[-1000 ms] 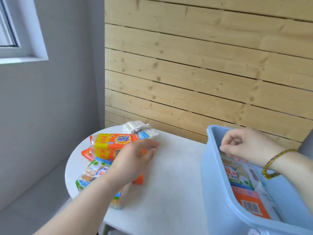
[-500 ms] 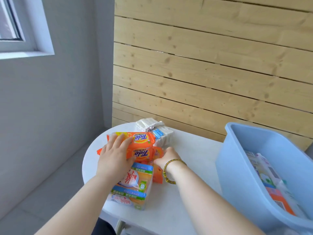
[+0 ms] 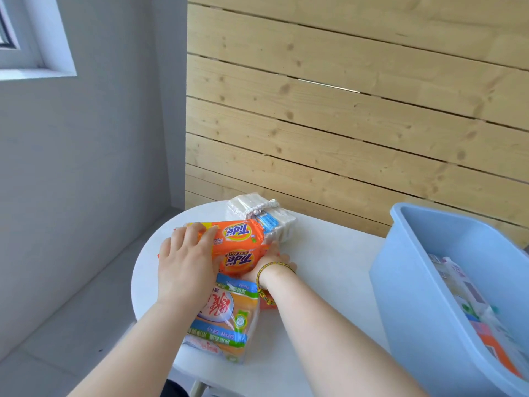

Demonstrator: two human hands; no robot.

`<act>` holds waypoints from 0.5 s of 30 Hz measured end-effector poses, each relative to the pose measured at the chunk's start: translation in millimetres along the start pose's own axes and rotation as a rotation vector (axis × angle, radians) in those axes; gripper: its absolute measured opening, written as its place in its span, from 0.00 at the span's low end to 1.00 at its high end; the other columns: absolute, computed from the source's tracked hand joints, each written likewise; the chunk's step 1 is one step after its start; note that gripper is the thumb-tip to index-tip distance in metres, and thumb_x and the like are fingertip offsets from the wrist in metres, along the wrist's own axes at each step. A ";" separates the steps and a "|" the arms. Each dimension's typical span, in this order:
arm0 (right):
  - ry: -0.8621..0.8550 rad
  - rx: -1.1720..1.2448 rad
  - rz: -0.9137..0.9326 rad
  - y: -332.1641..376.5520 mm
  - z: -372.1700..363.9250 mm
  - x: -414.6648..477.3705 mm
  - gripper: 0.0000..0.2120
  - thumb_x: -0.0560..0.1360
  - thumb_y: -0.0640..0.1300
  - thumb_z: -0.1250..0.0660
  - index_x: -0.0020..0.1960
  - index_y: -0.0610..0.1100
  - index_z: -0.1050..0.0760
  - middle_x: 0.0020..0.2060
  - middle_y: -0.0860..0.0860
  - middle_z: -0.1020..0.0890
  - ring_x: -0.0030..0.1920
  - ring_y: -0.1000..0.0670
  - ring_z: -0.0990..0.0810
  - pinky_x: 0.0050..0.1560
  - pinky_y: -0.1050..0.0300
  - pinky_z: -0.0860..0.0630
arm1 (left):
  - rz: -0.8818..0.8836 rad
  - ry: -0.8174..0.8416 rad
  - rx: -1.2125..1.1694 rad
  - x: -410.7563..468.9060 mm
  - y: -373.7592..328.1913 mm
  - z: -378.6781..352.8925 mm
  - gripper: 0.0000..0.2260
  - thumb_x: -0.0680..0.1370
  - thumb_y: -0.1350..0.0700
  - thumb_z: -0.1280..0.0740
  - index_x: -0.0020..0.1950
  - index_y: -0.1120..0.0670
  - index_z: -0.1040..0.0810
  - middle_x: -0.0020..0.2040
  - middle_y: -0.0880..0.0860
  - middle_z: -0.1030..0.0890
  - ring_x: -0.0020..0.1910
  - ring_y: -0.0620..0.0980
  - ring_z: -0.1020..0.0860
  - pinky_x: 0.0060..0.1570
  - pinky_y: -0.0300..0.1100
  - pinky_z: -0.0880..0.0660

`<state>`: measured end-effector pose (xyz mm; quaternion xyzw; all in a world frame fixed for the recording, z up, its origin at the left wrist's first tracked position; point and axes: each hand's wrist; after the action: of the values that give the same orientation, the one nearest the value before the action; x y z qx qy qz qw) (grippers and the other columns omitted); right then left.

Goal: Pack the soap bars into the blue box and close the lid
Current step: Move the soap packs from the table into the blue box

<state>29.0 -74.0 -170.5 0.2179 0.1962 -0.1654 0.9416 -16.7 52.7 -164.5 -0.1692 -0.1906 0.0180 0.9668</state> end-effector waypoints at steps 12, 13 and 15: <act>-0.142 -0.134 0.036 -36.7 9.7 -4.3 0.39 0.69 0.51 0.31 0.72 0.46 0.48 0.68 0.45 0.36 0.69 0.44 0.38 0.66 0.50 0.35 | -0.002 0.016 0.007 -0.1 -3.1 2.6 0.22 0.74 0.49 0.38 0.67 0.51 0.34 0.67 0.55 0.30 0.68 0.57 0.38 0.66 0.51 0.44; -0.144 -0.132 0.041 -37.3 14.0 -7.1 0.37 0.70 0.50 0.31 0.71 0.45 0.47 0.68 0.45 0.35 0.69 0.43 0.37 0.65 0.50 0.35 | -0.006 0.014 0.000 -0.3 -3.6 4.0 0.22 0.74 0.48 0.37 0.67 0.51 0.33 0.67 0.55 0.30 0.68 0.57 0.38 0.66 0.51 0.45; -0.134 -0.116 0.053 -38.2 24.7 -15.6 0.36 0.69 0.50 0.31 0.70 0.44 0.45 0.67 0.45 0.34 0.68 0.43 0.36 0.65 0.50 0.34 | -0.006 0.011 -0.020 -1.0 -4.2 7.2 0.22 0.74 0.48 0.37 0.66 0.52 0.32 0.66 0.55 0.28 0.68 0.58 0.36 0.66 0.51 0.46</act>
<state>7.6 -114.8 -156.3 0.1565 0.1363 -0.1430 0.9677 -20.4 51.0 -157.1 -0.1784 -0.1857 0.0122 0.9662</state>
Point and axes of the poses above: each hand's wrist, its own x-axis towards the middle knuckle, its own z-axis out of the back of the hand, y = z × x
